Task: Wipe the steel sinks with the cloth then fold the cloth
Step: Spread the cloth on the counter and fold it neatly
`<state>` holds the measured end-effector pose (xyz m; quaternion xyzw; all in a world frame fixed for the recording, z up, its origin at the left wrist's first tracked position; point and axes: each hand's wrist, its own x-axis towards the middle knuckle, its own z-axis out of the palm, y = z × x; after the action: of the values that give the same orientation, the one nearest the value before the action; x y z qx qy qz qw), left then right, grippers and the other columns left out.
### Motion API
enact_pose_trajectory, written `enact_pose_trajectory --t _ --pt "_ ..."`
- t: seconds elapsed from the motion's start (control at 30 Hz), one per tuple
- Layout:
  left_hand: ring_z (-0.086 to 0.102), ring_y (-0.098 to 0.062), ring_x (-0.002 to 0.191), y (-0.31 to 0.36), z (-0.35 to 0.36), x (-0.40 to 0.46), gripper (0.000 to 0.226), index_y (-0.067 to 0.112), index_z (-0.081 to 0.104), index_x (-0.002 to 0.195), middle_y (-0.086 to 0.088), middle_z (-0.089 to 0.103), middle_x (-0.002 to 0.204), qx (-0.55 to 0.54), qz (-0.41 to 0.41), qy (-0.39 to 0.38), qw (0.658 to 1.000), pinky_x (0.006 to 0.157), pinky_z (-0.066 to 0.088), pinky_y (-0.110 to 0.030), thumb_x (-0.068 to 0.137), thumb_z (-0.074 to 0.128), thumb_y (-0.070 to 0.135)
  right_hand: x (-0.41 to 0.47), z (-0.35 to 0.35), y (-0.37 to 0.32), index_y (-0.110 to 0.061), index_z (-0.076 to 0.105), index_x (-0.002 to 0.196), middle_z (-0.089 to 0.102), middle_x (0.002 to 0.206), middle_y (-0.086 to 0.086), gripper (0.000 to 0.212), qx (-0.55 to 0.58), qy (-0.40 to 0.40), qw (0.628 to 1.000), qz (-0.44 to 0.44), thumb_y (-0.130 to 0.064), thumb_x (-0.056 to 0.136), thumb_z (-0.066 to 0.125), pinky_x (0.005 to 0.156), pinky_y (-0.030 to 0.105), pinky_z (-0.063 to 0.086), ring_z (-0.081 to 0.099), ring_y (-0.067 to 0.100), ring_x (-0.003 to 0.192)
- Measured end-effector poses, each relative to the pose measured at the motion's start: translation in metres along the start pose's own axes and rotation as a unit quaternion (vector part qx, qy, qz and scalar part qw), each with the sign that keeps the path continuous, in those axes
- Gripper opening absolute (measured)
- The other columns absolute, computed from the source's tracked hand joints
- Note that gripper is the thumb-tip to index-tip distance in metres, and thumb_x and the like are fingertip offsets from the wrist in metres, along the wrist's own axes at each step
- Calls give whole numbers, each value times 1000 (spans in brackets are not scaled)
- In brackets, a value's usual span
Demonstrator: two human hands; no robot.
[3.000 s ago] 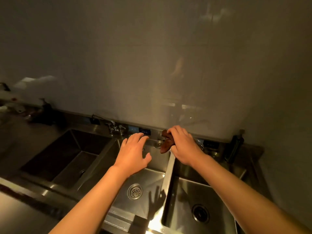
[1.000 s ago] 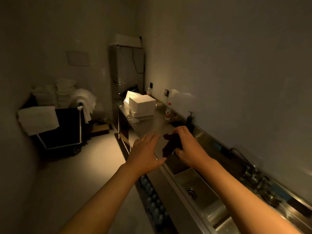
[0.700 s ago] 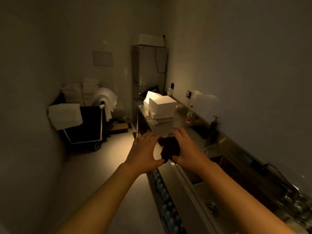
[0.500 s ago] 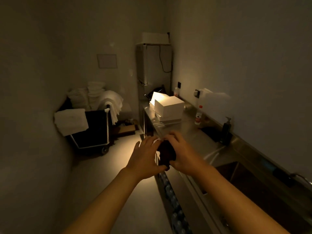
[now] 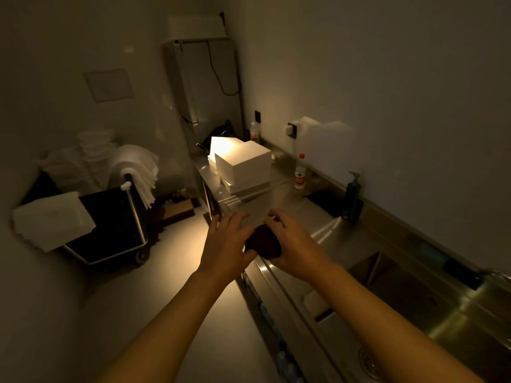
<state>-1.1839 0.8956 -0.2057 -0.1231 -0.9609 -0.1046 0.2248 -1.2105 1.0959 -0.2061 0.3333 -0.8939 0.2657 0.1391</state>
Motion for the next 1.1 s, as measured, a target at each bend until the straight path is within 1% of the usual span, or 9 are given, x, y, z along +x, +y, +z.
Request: enact_pose_trajectory --t 0.1,0.17,0.23,0.4,0.57,0.83,0.9,1.0,1.1 --pt "50 -30 138 -6 13 21 42 30 72 118 -2 60 143 14 11 -23 1000 119 31 -59 79 84 42 9 5 19 -33 51 128 50 129 -10 61 -81 4 996 25 -48 77 80 98 23 43 50 9 116" --pt "53 -30 134 -8 25 34 38 29 73 112 -2 63 138 7 35 -27 999 116 32 -56 78 85 42 14 10 32 -34 50 126 53 123 -11 59 -128 -4 991 47 -50 75 76 97 28 38 51 11 114" --pt "58 -29 128 -10 38 48 38 28 72 110 -2 66 132 -8 63 -21 998 112 34 -50 77 86 42 17 14 44 -35 46 126 52 123 -11 61 -144 -11 986 81 -50 75 75 95 33 42 52 13 112" --pt "58 -18 113 -32 71 81 31 28 67 106 5 65 115 -56 98 -55 992 105 45 -42 82 77 45 25 18 66 -39 46 127 50 114 -14 60 -169 -40 976 132 -52 74 71 81 31 40 52 9 101" --pt "54 -11 85 -48 94 120 22 30 59 89 13 55 88 -115 165 -68 977 78 39 -28 78 71 46 45 21 70 -40 47 120 51 111 -12 53 -218 -46 953 203 -51 74 70 77 32 34 53 14 100" --pt "54 -16 82 -72 113 168 23 23 63 89 5 56 91 -188 271 -90 940 71 45 -33 75 74 38 68 29 53 -35 47 135 53 122 -7 65 -257 -40 909 325 -54 77 70 80 35 36 54 19 109" --pt "57 -20 83 -71 117 173 23 21 62 86 3 57 91 -197 289 -99 932 70 47 -38 74 74 36 67 31 51 -35 47 136 51 122 -6 69 -260 -42 898 351 -52 74 71 79 34 34 53 20 110" --pt "56 -21 83 -66 129 177 24 21 60 87 2 57 92 -204 313 -114 921 69 40 -34 74 74 36 62 34 51 -35 48 135 51 121 -6 72 -260 -41 885 385 -52 70 73 82 37 40 54 21 110" --pt "56 -21 86 -60 144 179 24 22 60 89 2 56 95 -210 326 -131 913 70 44 -36 76 71 39 53 37 55 -34 48 134 52 120 -5 73 -252 -27 879 404 -50 68 74 82 37 40 55 22 110"
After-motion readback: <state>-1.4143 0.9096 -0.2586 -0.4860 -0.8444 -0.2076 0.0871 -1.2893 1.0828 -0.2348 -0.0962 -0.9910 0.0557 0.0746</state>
